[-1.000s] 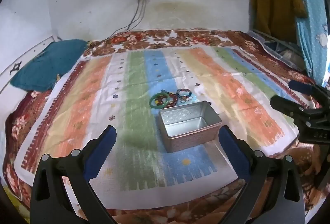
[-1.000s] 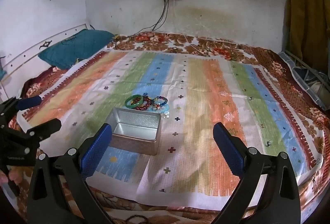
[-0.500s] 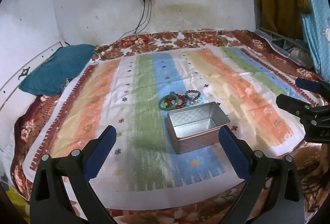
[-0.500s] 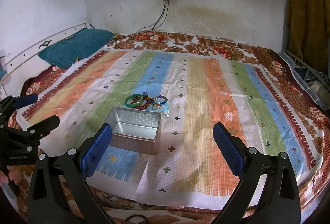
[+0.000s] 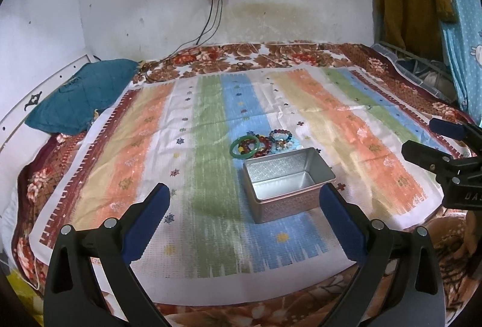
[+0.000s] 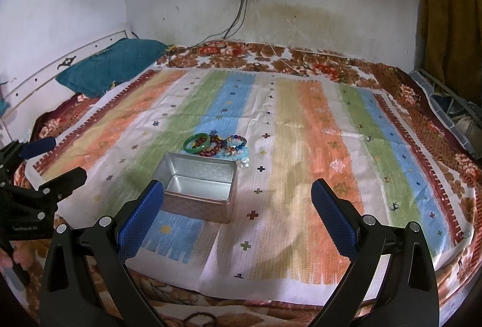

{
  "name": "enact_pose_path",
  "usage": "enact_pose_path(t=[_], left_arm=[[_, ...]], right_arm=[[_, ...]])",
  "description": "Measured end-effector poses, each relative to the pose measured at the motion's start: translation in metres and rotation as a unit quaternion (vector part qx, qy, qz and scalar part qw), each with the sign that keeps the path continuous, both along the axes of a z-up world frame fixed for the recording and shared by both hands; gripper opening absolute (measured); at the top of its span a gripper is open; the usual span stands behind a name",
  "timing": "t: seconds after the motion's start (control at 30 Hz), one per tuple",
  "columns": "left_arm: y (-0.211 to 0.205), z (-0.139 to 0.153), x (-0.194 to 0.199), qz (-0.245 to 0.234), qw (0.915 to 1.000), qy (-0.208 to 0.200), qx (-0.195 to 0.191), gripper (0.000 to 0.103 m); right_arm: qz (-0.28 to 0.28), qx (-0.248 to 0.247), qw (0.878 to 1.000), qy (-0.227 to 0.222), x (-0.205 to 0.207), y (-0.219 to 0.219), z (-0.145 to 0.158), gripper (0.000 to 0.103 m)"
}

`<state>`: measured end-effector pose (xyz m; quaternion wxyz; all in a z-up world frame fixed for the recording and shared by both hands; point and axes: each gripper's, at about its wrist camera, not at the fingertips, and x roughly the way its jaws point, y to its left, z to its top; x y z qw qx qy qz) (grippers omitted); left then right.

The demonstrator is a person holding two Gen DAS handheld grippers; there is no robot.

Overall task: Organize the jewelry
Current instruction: 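Move both tools toward the bracelets and the silver tin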

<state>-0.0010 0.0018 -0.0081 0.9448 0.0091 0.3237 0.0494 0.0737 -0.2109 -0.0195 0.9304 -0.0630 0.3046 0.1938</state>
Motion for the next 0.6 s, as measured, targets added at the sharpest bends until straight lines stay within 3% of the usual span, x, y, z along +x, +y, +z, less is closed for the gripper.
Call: enact_pose_path(t=[0.6], left_arm=[[0.019,-0.011,0.024,0.008,0.9967,0.04,-0.07,0.097]], right_arm=[[0.0,0.015,0.999,0.028,0.026,0.019,-0.006,0.099]])
